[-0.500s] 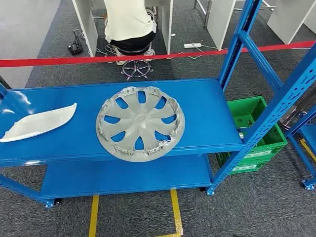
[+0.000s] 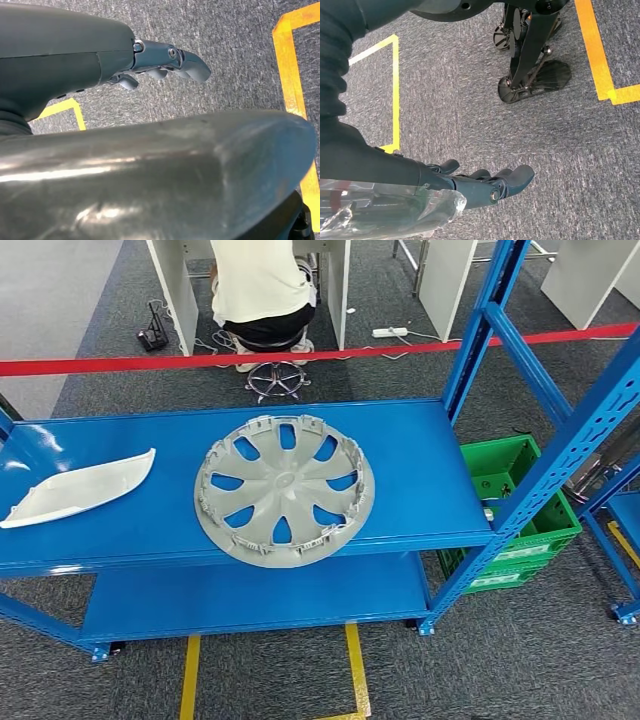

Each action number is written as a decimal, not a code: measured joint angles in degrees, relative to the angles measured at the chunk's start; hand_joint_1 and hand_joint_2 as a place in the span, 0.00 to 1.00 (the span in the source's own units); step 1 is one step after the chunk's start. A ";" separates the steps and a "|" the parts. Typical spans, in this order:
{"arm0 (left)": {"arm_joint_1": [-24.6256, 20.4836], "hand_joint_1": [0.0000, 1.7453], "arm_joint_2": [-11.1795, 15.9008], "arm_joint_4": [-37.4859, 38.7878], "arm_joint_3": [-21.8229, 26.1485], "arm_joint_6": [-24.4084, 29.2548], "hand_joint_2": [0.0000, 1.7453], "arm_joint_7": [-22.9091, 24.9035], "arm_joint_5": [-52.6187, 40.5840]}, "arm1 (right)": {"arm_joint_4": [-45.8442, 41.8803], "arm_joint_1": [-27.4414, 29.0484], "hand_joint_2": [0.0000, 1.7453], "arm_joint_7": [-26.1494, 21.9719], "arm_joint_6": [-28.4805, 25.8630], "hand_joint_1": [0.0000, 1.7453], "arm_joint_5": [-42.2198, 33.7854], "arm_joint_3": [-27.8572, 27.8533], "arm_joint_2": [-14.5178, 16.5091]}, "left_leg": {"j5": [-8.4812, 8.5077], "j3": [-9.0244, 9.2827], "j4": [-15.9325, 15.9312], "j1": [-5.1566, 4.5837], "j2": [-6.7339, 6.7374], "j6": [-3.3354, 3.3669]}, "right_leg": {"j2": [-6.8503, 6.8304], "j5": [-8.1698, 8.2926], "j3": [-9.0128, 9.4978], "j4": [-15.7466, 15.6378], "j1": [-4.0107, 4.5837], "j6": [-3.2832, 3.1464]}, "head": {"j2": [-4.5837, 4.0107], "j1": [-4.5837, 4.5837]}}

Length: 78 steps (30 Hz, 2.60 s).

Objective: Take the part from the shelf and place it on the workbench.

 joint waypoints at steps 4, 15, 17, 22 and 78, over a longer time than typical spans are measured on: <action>0.00 0.00 0.00 0.00 0.00 -0.01 0.00 0.01 0.00 | 0.02 0.00 1.00 0.00 0.00 0.00 0.02 0.00 0.00 | 0.00 0.00 0.00 0.00 0.00 0.00 | 0.00 0.00 0.00 0.00 0.00 0.00 | -0.01 -0.01; 0.00 0.00 0.00 0.00 0.00 -0.01 0.00 0.00 0.00 | 0.02 -0.01 1.00 0.00 0.00 0.00 -0.01 0.00 -0.02 | 0.00 0.00 0.00 0.00 0.00 0.00 | 0.00 0.00 0.00 0.00 0.00 0.00 | 0.00 0.00; 0.00 0.00 0.00 0.00 0.00 -0.01 0.00 0.00 0.00 | 0.02 -0.01 1.00 0.00 0.00 0.00 0.00 0.00 -0.01 | 0.00 0.00 0.00 0.00 0.00 0.00 | 0.00 0.00 0.00 0.00 0.00 0.00 | 0.00 0.00; 0.00 0.00 0.00 0.00 0.00 0.00 0.00 0.00 0.01 | 0.02 -0.01 1.00 0.00 0.00 0.00 0.01 0.01 -0.02 | 0.00 0.00 0.00 0.00 0.00 0.00 | 0.00 0.00 0.00 0.00 0.00 0.00 | 0.00 0.00; -5.16 0.00 -12.34 -31.79 50.34 -13.92 1.00 -11.50 -4.36 | -63.58 -0.19 1.00 -12.92 -7.72 0.00 9.21 -10.17 3.90 | 0.43 -0.39 0.01 -0.01 -0.01 0.04 | -0.02 0.43 -0.33 0.01 -0.04 0.07 | 0.00 -0.01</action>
